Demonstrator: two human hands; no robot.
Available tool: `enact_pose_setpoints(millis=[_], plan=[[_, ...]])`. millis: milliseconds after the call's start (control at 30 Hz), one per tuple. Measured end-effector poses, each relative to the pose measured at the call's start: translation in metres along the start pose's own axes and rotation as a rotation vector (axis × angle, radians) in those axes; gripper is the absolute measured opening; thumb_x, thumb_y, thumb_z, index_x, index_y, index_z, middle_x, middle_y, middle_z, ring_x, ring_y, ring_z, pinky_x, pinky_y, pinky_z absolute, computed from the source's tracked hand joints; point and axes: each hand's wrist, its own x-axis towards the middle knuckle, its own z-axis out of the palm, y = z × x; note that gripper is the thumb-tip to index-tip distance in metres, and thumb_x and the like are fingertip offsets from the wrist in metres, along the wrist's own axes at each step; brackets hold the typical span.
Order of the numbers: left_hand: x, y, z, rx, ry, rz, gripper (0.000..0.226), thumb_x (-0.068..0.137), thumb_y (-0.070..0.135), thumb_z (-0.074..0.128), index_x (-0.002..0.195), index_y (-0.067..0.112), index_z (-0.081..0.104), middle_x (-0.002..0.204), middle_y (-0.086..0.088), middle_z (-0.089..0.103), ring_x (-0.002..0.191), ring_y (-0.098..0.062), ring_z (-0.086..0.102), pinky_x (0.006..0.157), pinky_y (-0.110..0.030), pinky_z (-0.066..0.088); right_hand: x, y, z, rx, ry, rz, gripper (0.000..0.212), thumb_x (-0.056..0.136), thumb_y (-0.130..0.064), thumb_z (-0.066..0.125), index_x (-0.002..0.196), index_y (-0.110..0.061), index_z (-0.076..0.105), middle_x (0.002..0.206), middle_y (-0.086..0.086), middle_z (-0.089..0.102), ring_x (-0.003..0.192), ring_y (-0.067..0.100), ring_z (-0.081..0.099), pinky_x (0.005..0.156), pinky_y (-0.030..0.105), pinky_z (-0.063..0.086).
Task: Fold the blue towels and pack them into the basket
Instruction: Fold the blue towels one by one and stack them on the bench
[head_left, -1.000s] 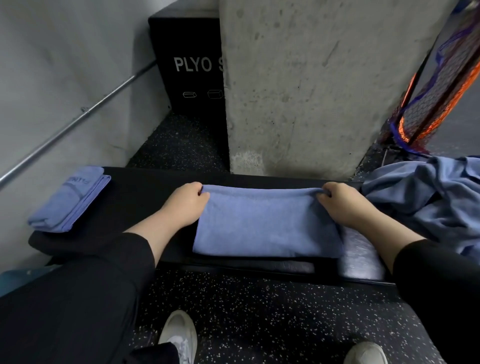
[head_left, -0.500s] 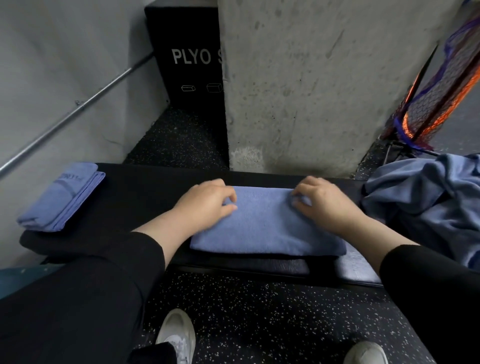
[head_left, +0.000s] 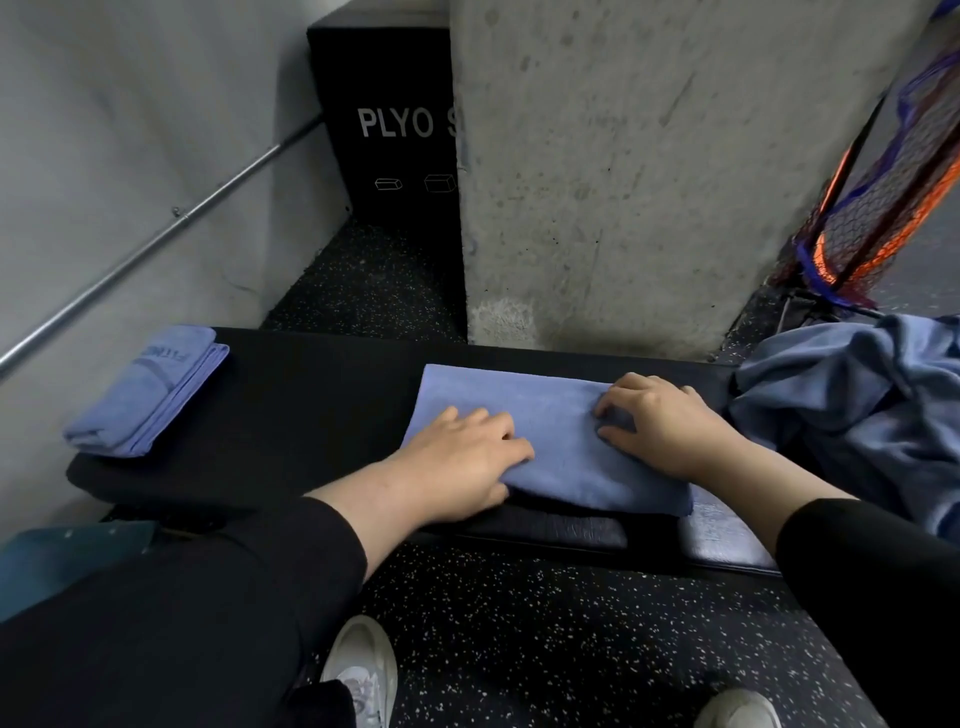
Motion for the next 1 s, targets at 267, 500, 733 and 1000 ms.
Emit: enact_pose_setpoints(millis=[267,500,733,1000], plan=[[-0.004,-0.040,-0.017,0.044,0.054,-0.390,0.036,0.094,0.014,0.048,0.122,0.032,0.063,0.133,0.000,0.049,0.124,-0.026,0.041,0.098,-0.044,0.034,-0.007,-0.006,-0.003,-0.120,0.001,0.005,0.023,0.092,-0.051,0.055,0.095,-0.031,0.066,0.102,-0.011,0.056,0.103,0.015,0.057,0.082,0.036,0.036],[-0.004,-0.012,-0.017,-0.246,-0.111,-0.395,0.035,0.099,0.056,0.041,0.080,0.029,0.055,0.080,0.014,0.053,0.088,-0.018,0.056,0.072,-0.034,0.045,-0.017,0.003,0.003,0.069,-0.014,-0.066,0.025,0.081,-0.051,0.063,0.099,-0.034,0.064,0.109,-0.009,0.052,0.101,0.022,0.053,0.087,0.045,0.050],[0.016,-0.025,-0.008,-0.261,-0.147,-0.514,0.063,0.102,0.058,0.036,0.157,0.028,0.026,0.162,-0.004,0.022,0.143,-0.031,0.028,0.113,-0.053,0.031,-0.027,-0.001,-0.001,0.204,-0.079,-0.145,0.018,0.084,-0.036,0.077,0.100,-0.028,0.074,0.101,-0.008,0.058,0.093,0.015,0.062,0.088,0.029,0.047],[0.012,-0.036,-0.014,-0.206,-0.011,-0.352,0.059,0.090,0.060,0.060,0.143,0.037,0.049,0.149,0.001,0.037,0.141,-0.025,0.034,0.113,-0.049,0.030,-0.039,-0.007,0.013,0.221,-0.081,-0.341,0.023,0.089,-0.050,0.059,0.103,-0.035,0.069,0.113,-0.017,0.057,0.102,0.007,0.060,0.088,0.040,0.051]])
